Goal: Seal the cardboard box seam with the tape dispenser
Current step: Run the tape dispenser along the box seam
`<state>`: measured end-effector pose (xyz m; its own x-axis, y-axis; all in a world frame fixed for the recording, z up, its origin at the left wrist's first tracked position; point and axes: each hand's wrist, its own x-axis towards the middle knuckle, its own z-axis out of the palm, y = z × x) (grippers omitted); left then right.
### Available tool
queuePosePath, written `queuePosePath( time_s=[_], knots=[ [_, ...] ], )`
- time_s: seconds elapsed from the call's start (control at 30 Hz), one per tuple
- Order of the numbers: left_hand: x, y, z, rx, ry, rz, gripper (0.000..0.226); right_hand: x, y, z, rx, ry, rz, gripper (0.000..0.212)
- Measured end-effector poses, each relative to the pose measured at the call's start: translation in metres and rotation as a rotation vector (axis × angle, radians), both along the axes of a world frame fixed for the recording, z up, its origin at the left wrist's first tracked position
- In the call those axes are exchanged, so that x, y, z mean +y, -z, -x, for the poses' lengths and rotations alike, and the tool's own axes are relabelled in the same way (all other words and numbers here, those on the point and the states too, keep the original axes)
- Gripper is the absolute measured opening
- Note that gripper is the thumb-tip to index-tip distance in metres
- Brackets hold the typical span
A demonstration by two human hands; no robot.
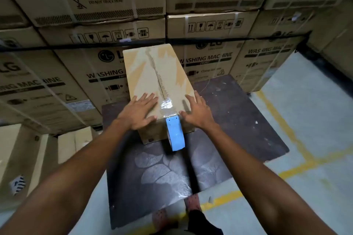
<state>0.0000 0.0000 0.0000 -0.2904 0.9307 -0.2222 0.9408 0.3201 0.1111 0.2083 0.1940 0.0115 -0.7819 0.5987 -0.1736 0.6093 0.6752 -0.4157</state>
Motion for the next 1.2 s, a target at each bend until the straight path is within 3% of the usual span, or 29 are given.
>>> queuePosePath(
  time_s=[0.2, 0.33, 0.63, 0.87, 1.03, 1.2],
  knots=[
    [-0.002, 0.013, -0.009, -0.043, 0.085, 0.018, 0.093, -0.033, 0.031, -0.023, 0.104, 0.157, -0.003, 0.083],
    [-0.001, 0.018, -0.008, -0.072, 0.099, 0.047, 0.088, -0.06, 0.049, -0.032, 0.147, 0.273, -0.007, 0.064],
    [0.009, 0.024, 0.001, -0.073, 0.138, 0.071, 0.083, -0.074, 0.082, -0.023, 0.346, 0.396, 0.557, 0.04],
    [0.013, 0.028, 0.002, -0.033, 0.167, 0.077, 0.082, -0.078, 0.09, -0.022, 0.446, 0.466, 0.738, 0.03],
    [0.022, 0.027, 0.003, -0.042, 0.19, 0.129, 0.083, -0.083, 0.094, -0.02, 0.485, 0.363, 0.731, 0.033],
    [0.023, 0.027, 0.007, -0.051, 0.216, 0.118, 0.08, -0.085, 0.093, -0.019, 0.437, 0.3, 0.652, 0.054]
  ],
)
